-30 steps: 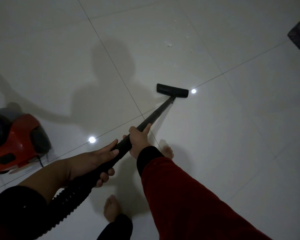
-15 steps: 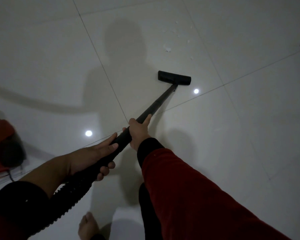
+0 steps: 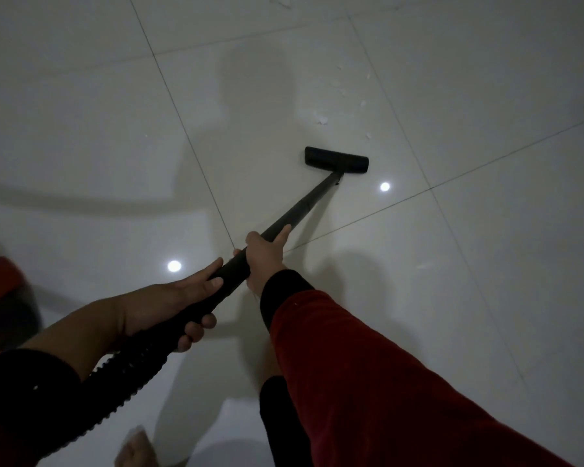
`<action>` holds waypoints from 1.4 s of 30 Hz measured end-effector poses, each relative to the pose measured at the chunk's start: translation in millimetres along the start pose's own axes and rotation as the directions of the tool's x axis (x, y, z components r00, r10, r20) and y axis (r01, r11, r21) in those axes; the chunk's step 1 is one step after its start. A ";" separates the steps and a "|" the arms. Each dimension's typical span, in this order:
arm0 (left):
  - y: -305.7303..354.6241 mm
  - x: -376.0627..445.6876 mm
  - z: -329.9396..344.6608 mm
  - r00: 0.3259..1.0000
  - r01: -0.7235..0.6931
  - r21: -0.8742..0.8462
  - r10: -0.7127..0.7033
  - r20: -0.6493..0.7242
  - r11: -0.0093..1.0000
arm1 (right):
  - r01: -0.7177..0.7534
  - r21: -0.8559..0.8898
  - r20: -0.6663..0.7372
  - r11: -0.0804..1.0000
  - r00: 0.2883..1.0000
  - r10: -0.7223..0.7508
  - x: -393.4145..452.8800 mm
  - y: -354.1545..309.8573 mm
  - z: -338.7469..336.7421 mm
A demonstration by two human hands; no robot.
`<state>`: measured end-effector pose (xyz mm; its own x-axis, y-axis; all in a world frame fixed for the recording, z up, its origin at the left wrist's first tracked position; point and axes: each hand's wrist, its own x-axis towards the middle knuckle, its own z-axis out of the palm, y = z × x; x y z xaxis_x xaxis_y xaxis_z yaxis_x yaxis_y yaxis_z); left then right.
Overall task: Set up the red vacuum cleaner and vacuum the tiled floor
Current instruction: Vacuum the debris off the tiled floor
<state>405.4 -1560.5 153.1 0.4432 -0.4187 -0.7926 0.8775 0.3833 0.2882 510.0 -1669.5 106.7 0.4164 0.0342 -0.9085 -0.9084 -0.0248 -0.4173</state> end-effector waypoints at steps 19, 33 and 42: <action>-90.9 -193.9 -150.4 0.997 0.069 0.255 -0.078 0.023 0.965 | -0.002 0.274 -0.012 0.962 1.000 0.005 -126.8 187.3 158.8; -84.1 -123.1 -142.7 0.996 0.086 0.162 -0.089 0.008 0.983 | 0.043 0.186 -0.095 0.982 0.995 -0.026 -63.4 164.5 130.6; 3.6 -33.4 -90.9 1.000 0.013 0.027 -0.012 -0.028 1.000 | 0.055 0.049 -0.041 0.997 0.998 -0.053 16.3 42.1 88.1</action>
<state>377.2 -1470.3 131.8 0.4269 -0.4002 -0.8109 0.8880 0.3550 0.2923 475.3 -1581.9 76.1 0.4652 -0.0054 -0.8852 -0.8848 0.0260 -0.4652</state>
